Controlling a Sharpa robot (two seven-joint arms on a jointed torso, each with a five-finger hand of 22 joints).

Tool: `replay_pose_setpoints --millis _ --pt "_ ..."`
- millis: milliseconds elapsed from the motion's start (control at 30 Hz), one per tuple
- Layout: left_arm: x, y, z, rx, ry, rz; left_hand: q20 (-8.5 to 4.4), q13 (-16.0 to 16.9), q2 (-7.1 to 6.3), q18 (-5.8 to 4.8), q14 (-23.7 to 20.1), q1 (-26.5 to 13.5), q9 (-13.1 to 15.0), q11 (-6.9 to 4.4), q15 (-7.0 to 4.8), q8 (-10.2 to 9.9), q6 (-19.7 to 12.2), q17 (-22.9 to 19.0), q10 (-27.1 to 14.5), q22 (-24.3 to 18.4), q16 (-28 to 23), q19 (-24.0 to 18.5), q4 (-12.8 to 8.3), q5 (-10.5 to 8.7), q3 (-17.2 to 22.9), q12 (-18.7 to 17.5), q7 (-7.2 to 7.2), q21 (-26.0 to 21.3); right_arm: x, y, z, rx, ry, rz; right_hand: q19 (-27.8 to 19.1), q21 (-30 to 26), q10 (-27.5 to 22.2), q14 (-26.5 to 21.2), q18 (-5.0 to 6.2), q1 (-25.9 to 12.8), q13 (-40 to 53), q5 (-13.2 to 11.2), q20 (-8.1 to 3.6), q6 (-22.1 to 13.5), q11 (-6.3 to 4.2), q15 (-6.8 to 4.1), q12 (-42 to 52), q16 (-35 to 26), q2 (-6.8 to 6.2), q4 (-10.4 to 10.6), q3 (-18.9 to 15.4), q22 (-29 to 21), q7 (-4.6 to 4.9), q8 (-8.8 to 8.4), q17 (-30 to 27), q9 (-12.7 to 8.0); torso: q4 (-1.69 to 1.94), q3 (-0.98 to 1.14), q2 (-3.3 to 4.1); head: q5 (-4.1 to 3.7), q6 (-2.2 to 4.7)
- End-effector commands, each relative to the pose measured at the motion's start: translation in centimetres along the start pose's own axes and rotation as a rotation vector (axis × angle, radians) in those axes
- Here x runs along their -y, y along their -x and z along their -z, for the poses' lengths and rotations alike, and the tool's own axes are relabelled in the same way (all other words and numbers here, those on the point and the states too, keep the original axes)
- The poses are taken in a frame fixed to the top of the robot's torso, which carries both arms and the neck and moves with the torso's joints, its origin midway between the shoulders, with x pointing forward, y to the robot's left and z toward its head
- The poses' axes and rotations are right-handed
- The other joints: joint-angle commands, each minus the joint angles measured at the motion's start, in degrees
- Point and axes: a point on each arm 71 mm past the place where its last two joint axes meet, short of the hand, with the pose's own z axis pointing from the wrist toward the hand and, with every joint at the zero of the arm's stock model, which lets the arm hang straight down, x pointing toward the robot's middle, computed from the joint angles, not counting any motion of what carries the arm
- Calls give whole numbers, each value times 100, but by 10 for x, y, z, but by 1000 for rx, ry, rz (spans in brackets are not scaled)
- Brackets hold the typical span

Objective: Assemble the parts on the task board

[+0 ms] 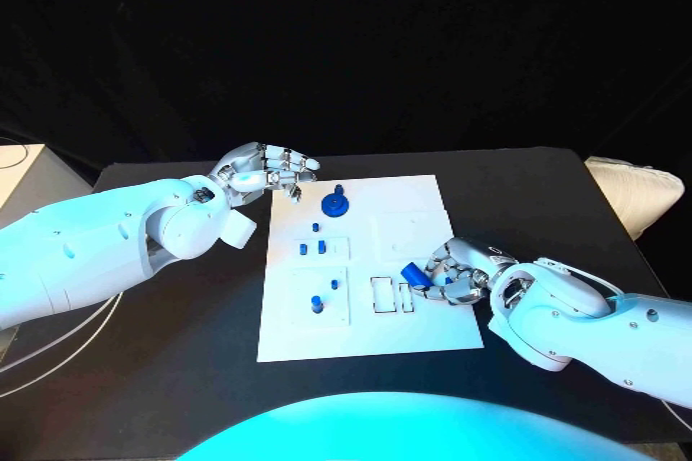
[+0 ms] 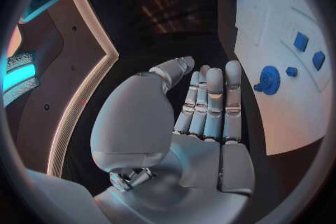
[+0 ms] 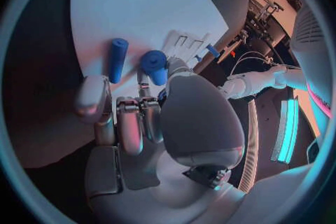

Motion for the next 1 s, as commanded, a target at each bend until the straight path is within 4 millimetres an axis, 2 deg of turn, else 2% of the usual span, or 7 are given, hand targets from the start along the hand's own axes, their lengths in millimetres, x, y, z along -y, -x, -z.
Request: replay_pose_setpoints --millis 33,200,567,767,1000 --pt "1 -2 0 -15 -4 12 15 6 48 83 -24 -27 -2 7 21 25 -58 7 -52 -9 22 44 15 23 -22 21 0 -20 5 -7 4 -46 -63 -93 -12 -31 273 521 -89 100 1093 80 -40 91 -26 -43 -25 17 75 -385 508 -1 -35 17 1146 1 0 0 -2 0 0" --pt "1 -2 0 -13 -3 11 15 6 48 83 -24 -27 -2 7 21 25 -58 7 -52 -9 22 44 15 23 -22 21 0 -20 0 2 6 -36 -72 -184 0 -17 306 527 -93 35 1132 162 -43 128 -30 -47 3 25 -27 -384 791 33 -40 31 1175 -25 -2 0 4 -3 0" --pt "0 -2 0 -11 -2 11 15 6 48 83 -24 -27 -2 7 21 25 -58 7 -52 -9 22 44 15 23 -22 21 0 -20 -15 23 12 -17 -17 -231 13 -2 321 534 -96 -51 1150 106 -47 146 -35 -51 15 34 -117 -393 987 64 -45 47 1206 -37 0 -4 3 -7 0" --pt "1 -2 0 -11 -2 11 15 6 48 83 -24 -27 -2 7 21 25 -58 7 -52 -9 22 44 15 23 -22 21 0 -20 -25 19 10 -73 5 -213 27 24 334 538 -104 -158 1166 -44 -47 157 -33 -50 24 41 -198 -387 1121 101 -44 64 1227 -45 -3 -1 6 1 0" --pt "1 -2 -1 -11 -2 11 15 6 48 83 -24 -27 -2 7 21 25 -58 7 -52 -9 22 44 15 23 -22 21 0 -20 -34 1 7 -158 -1 -198 32 18 358 537 -105 -431 1193 -278 -42 175 -31 -46 44 39 -247 -375 1227 122 -44 93 1224 -52 1 -2 6 3 0"
